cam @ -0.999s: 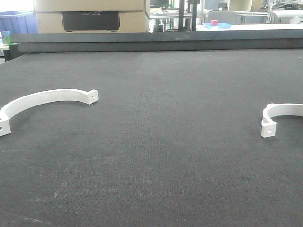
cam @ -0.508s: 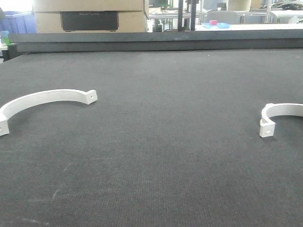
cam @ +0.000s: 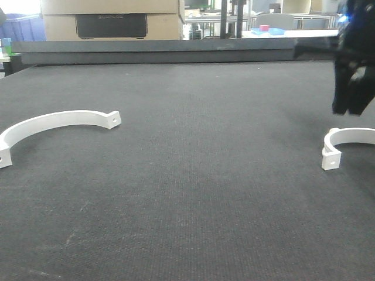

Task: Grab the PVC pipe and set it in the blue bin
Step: 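Lower the right gripper onto the white curved pipe nearest it, then close the right gripper on the pipe end and lift it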

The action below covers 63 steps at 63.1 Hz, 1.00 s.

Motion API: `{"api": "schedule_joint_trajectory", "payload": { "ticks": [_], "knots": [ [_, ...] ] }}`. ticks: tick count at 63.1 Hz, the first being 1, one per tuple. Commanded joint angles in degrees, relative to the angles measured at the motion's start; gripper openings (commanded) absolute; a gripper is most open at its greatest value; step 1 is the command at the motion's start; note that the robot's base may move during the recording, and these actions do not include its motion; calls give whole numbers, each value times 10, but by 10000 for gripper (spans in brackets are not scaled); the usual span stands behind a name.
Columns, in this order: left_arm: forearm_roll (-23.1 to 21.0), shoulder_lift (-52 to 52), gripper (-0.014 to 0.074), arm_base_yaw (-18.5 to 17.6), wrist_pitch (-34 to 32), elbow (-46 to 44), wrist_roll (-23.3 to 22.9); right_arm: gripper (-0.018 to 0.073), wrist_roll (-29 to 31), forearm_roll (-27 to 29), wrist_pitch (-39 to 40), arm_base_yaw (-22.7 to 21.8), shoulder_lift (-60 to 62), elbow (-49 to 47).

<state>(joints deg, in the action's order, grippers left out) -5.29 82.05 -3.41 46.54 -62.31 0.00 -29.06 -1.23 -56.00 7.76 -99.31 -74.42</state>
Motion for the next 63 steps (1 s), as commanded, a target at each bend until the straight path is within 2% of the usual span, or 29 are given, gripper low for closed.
{"api": "schedule_joint_trajectory", "payload": {
  "ticks": [1, 6, 20, 24, 39, 45, 61, 63],
  "knots": [
    [-6, -1, -111, 2, 5, -5, 0, -139, -5, 16, -7, 1, -12, -7],
    [-6, -1, -111, 2, 5, -5, 0, -96, -5, 30, 5, 1, -17, -7],
    [-6, -1, -111, 2, 9, -5, 0, 221, -5, 31, 18, 1, -36, -7],
    [-6, -1, -111, 2, 11, -5, 0, 246, -5, 31, 23, 1, -42, -7],
    [-6, -1, -111, 2, 28, -5, 0, 244, -5, 31, 40, 1, -64, -7],
    [-6, -1, -111, 2, 30, -5, 0, 188, -5, 25, 44, 1, -64, -10],
    [-6, -1, -111, 2, 30, -5, 0, -165, -5, -1, 45, -2, -64, -10],
    [-6, -1, -111, 2, 30, -5, 0, -168, -5, -7, 41, -2, -64, -10]
  ]
}}
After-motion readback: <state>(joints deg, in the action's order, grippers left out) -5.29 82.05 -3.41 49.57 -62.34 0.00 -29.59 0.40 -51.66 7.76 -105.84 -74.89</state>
